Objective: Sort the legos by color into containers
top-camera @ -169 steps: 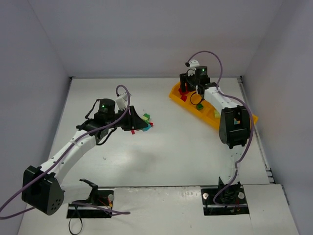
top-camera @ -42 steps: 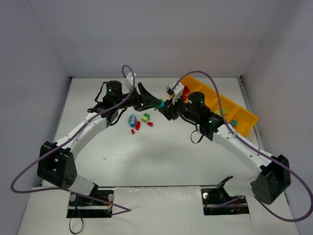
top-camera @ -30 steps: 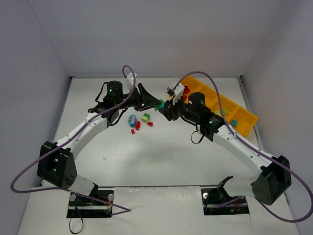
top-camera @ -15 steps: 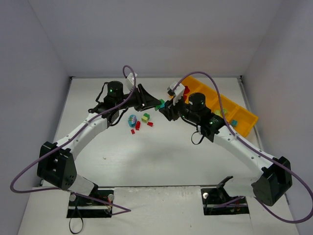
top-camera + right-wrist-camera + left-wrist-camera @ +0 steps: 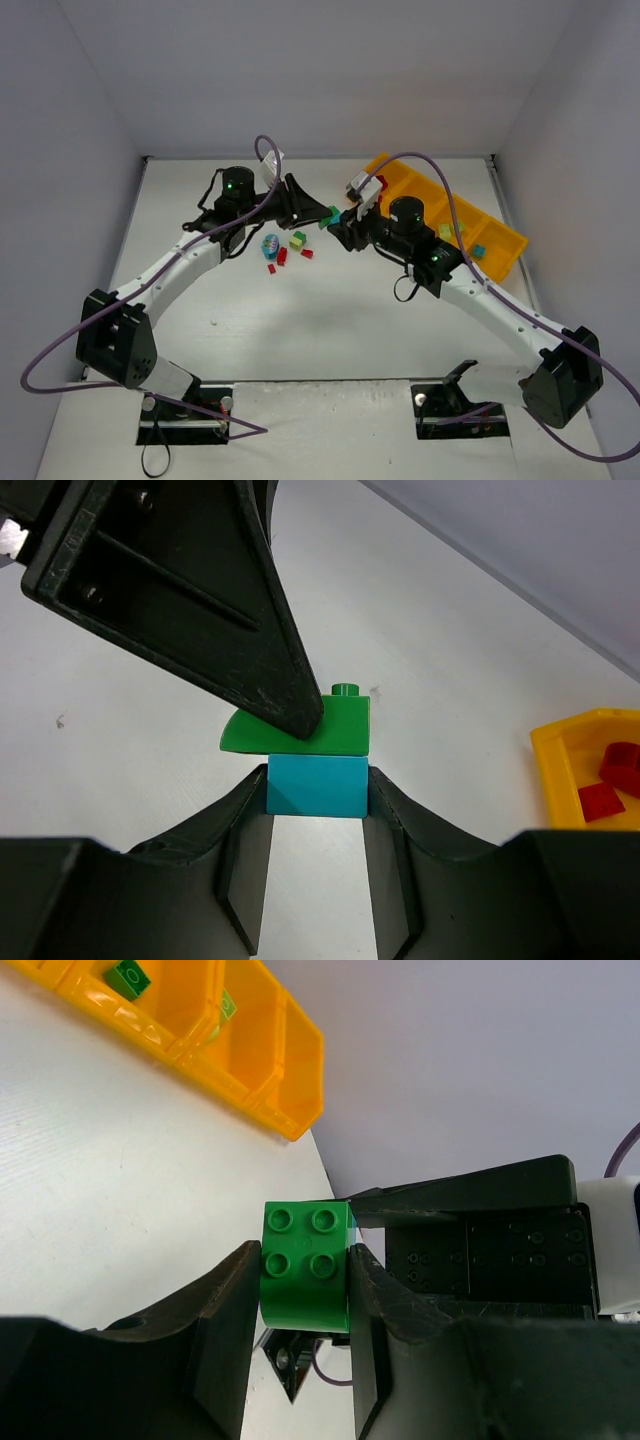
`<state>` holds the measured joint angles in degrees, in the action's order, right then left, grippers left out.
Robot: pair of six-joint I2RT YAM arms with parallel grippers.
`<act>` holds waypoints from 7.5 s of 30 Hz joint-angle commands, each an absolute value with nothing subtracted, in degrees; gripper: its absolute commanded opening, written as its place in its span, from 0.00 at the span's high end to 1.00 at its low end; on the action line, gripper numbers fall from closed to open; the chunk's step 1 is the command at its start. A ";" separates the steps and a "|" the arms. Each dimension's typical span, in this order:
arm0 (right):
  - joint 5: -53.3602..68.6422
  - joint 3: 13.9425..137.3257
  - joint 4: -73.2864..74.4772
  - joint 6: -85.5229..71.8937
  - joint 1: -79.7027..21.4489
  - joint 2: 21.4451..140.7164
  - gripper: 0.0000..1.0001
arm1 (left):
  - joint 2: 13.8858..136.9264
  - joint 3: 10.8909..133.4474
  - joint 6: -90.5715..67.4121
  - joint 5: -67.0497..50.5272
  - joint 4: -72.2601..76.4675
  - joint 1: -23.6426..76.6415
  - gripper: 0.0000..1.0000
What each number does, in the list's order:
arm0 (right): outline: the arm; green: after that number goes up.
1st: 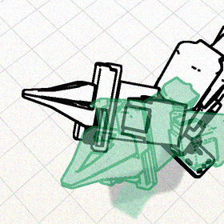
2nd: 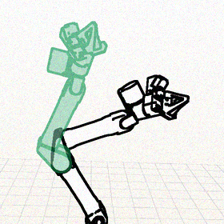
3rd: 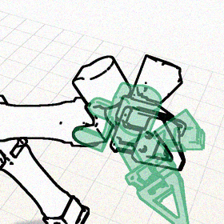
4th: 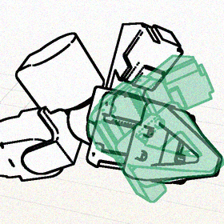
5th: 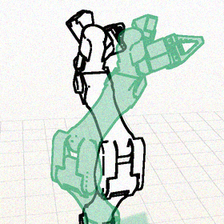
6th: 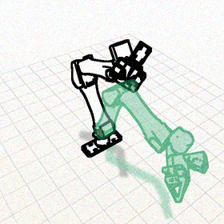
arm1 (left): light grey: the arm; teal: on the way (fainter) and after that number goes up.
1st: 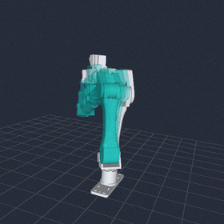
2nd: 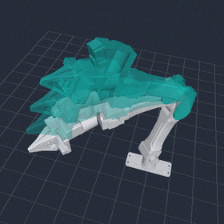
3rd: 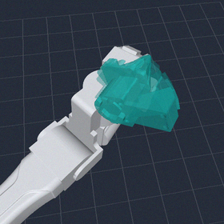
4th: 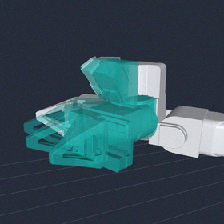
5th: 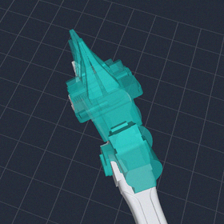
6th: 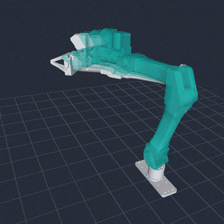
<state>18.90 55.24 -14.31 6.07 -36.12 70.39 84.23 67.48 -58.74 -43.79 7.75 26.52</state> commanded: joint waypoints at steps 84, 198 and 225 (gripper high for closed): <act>23.10 50.80 -12.56 -17.75 -6.66 60.12 0.43 | 85.16 69.79 -60.53 -37.89 15.44 25.57 1.00; -7.82 78.21 -9.67 -5.27 -10.81 108.10 0.82 | 58.11 51.77 -29.18 -13.28 -20.65 19.07 0.19; -2.90 75.24 -10.02 -0.44 -13.17 99.24 0.33 | 54.14 44.47 -27.95 -9.67 -13.10 19.07 0.19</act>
<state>-4.38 75.92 -7.07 -2.11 -11.22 106.02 54.22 43.20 -28.91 -9.78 -17.06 19.11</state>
